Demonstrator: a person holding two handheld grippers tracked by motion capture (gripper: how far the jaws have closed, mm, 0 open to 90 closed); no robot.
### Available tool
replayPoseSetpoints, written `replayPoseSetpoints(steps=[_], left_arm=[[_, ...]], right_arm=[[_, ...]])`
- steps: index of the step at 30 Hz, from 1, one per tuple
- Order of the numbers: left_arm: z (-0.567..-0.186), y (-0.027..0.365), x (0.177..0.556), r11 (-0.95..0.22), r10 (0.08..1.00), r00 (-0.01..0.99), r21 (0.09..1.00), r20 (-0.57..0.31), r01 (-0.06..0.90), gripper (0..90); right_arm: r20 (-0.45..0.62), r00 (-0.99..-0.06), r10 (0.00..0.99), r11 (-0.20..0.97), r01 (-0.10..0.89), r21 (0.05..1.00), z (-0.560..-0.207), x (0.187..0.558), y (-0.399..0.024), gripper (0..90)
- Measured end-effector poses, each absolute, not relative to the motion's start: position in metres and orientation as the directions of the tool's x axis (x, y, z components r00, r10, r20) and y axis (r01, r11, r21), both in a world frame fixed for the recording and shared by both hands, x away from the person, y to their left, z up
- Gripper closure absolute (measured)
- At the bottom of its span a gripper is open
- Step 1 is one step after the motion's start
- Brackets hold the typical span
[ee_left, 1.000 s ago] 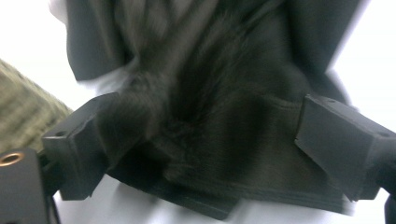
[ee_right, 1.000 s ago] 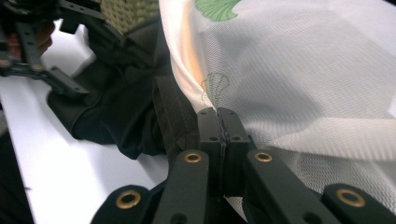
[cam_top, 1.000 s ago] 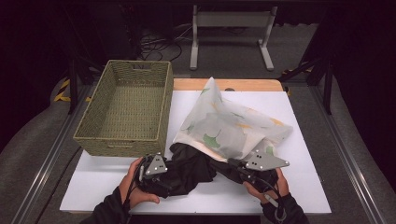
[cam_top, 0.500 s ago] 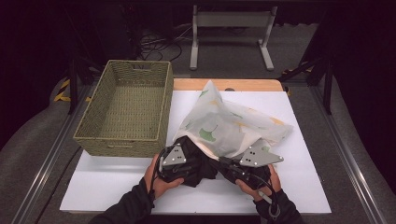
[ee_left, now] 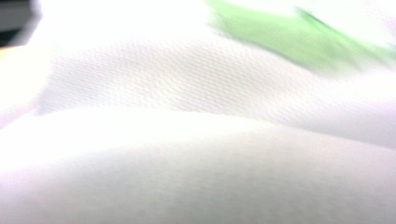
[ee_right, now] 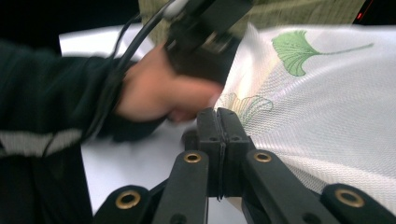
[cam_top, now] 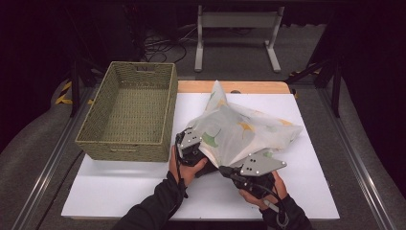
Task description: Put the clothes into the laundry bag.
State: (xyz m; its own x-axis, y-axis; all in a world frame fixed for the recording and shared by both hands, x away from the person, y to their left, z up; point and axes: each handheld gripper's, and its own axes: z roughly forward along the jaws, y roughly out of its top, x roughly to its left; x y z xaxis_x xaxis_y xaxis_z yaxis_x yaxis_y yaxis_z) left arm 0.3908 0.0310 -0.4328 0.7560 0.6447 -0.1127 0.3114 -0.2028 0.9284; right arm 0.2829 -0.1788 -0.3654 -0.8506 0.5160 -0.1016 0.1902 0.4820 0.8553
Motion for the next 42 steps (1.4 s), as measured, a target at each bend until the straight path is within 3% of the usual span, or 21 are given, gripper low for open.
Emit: replayPoseSetpoints(steps=[4,6,8,10,12,14,15,18,23,26,29,34,36,39,42], left_arm=[[-0.437,0.028,0.392,-0.201,0.651,0.751,0.928,-0.111,0.312,80.1],[-0.437,0.032,0.389,-0.197,0.609,0.781,0.929,-0.134,0.313,76.3],[-0.437,0.038,0.382,-0.209,0.558,0.815,0.925,-0.154,0.317,67.0],[-0.436,0.045,0.373,-0.263,0.539,0.834,0.916,-0.12,0.302,55.2],[-0.433,0.055,0.361,-0.316,0.532,0.843,0.904,-0.083,0.288,46.4],[-0.427,0.063,0.342,-0.397,0.536,0.844,0.883,0.0,0.252,31.9],[-0.424,0.067,0.334,-0.434,0.552,0.832,0.872,0.058,0.227,28.5],[-0.42,0.082,0.321,-0.489,0.53,0.843,0.846,0.094,0.213,18.3],[-0.441,0.1,0.329,-0.531,0.516,0.857,0.787,0.006,0.314,13.4],[-0.446,0.095,0.336,-0.543,0.514,0.858,0.778,0.011,0.315,13.3],[-0.451,0.08,0.345,-0.561,0.542,0.836,0.778,0.087,0.282,16.9],[-0.458,0.069,0.365,-0.494,0.576,0.817,0.791,-0.013,0.361,21.0],[-0.46,0.068,0.371,-0.477,0.582,0.812,0.797,-0.03,0.371,33.4],[-0.46,0.07,0.376,-0.456,0.552,0.831,0.812,-0.064,0.365,62.2],[-0.453,0.071,0.373,-0.446,0.533,0.844,0.825,-0.067,0.347,72.2]], right_arm=[[-0.129,-0.843,0.523,0.529,0.202,0.824,-0.377,0.282,-0.179,89.8],[-0.142,-0.828,0.542,0.545,0.218,0.81,-0.384,0.284,-0.183,89.9],[-0.137,-0.823,0.552,0.544,0.23,0.807,-0.388,0.285,-0.187,89.8],[-0.136,-0.815,0.564,0.542,0.241,0.805,-0.391,0.285,-0.192,89.9],[-0.119,-0.814,0.569,0.526,0.249,0.813,-0.391,0.285,-0.197,89.9],[-0.111,-0.812,0.573,0.514,0.251,0.82,-0.389,0.284,-0.201,89.9],[-0.108,-0.813,0.572,0.51,0.249,0.823,-0.388,0.283,-0.203,89.9],[-0.101,-0.81,0.577,0.491,0.246,0.836,-0.384,0.279,-0.206,89.9],[-0.102,-0.821,0.562,0.498,0.237,0.835,-0.388,0.275,-0.206,89.8],[-0.106,-0.829,0.549,0.511,0.233,0.827,-0.391,0.274,-0.203,89.8],[-0.109,-0.839,0.532,0.536,0.235,0.811,-0.397,0.273,-0.2,89.7],[-0.089,-0.855,0.511,0.55,0.246,0.798,-0.405,0.273,-0.198,89.6],[-0.087,-0.859,0.505,0.552,0.243,0.797,-0.405,0.274,-0.196,89.6],[-0.064,-0.863,0.501,0.533,0.25,0.808,-0.404,0.276,-0.191,89.6],[-0.02,-0.876,0.483,0.493,0.253,0.833,-0.397,0.278,-0.183,89.8]])
